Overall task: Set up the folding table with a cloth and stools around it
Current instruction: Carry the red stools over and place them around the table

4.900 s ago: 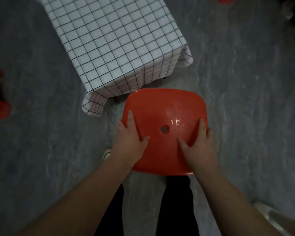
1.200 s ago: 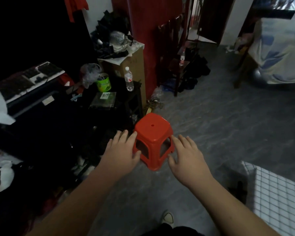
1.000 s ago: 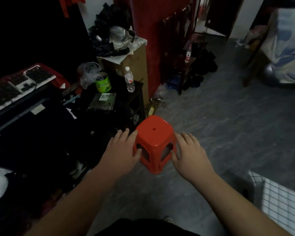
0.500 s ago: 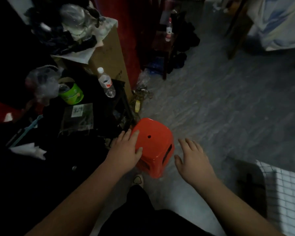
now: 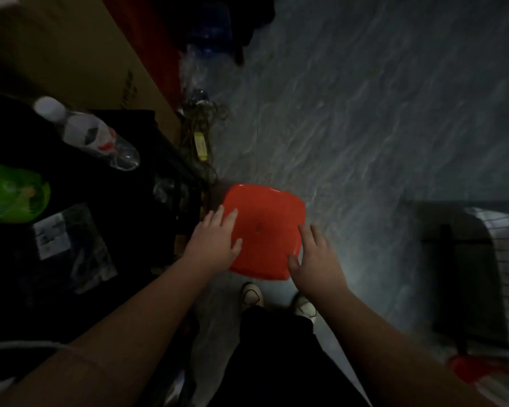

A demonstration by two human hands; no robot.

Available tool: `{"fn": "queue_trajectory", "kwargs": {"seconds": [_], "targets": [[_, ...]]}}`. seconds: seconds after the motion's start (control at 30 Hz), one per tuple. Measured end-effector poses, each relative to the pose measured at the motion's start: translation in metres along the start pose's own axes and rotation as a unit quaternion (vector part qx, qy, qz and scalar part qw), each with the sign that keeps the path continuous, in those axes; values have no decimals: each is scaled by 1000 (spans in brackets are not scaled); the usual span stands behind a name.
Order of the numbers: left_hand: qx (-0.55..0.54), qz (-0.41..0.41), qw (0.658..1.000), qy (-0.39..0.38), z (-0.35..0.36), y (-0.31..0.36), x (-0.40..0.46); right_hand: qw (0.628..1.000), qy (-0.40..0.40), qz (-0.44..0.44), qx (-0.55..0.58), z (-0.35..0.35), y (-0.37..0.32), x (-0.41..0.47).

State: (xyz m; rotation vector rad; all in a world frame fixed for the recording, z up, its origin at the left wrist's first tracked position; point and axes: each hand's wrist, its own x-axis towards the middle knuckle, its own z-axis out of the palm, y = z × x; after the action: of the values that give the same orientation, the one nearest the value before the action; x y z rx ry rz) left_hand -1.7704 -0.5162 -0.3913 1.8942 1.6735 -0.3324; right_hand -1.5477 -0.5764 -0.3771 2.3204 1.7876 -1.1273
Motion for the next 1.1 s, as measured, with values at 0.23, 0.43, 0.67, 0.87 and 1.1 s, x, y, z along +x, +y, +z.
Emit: {"fn": "queue_trajectory", "kwargs": {"seconds": [0.23, 0.43, 0.67, 0.87, 1.1], "targets": [[-28, -28, 999, -35, 106, -59, 101, 997, -22, 74, 28, 124, 47, 104], [-54, -64, 996, -33, 147, -83, 138, 990, -7, 121, 78, 171, 68, 136], [-81, -76, 993, -47, 159, -84, 141, 984, 12, 138, 112, 184, 69, 142], [-64, -83, 993, -51, 152, -71, 133, 985, 10, 134, 107, 169, 65, 137], [-83, -72, 993, -48, 88, -23, 75, 990, 25, 117, 80, 86, 52, 78]]}}
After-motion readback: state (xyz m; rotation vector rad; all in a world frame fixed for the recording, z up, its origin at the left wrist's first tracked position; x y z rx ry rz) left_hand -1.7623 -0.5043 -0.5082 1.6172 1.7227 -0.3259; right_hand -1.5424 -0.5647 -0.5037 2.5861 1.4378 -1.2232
